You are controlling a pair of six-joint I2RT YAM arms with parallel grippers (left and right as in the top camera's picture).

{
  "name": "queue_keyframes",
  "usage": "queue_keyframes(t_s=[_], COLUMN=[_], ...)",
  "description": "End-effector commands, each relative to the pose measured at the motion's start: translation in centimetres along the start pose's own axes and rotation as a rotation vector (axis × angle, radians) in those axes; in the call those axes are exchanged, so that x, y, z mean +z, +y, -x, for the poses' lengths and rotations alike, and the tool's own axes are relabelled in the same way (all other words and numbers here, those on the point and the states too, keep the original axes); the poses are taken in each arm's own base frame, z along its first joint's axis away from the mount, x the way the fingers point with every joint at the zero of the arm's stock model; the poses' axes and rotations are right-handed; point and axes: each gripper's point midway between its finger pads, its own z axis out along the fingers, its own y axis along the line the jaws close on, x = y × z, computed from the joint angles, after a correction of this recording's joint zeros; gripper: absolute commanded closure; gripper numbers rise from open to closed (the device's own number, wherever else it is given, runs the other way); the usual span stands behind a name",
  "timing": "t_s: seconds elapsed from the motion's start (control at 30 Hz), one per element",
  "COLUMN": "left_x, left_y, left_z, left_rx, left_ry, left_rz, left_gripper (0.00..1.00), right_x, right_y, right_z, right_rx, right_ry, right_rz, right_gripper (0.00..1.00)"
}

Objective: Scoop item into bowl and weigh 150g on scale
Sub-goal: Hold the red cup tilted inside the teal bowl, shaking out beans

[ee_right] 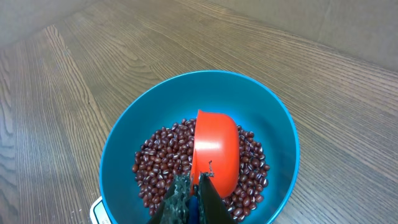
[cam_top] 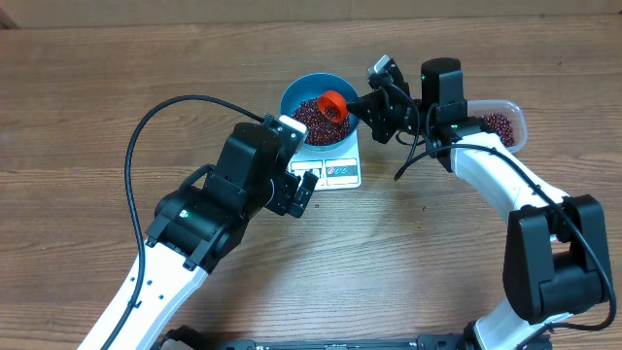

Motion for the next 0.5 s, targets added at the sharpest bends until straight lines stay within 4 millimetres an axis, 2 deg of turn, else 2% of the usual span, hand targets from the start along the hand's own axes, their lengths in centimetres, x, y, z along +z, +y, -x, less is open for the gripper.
queue_keyframes(t_s=[0.0, 0.3, 0.47], left_x=[0.13, 0.13, 0.13], left_y=[0.12, 0.12, 0.12], left_z=[0.03, 0.03, 0.03], left_rx=[-0.013, -0.013, -0.013], left_ry=[0.002, 0.002, 0.002], left_rz=[0.002, 0.002, 0.002], left_gripper=[0.00, 0.00, 0.00], right_x=[0.06, 0.06, 0.06], right_y=[0.21, 0.27, 0.42], right_z=[0.74, 0.50, 0.56], right_rx=[-0.015, 0.005, 0.128], right_ry=[-0.016, -0.006, -0.008], right_rz=[0.012, 0.014, 0.024], right_gripper=[0.96, 0.96, 0.96])
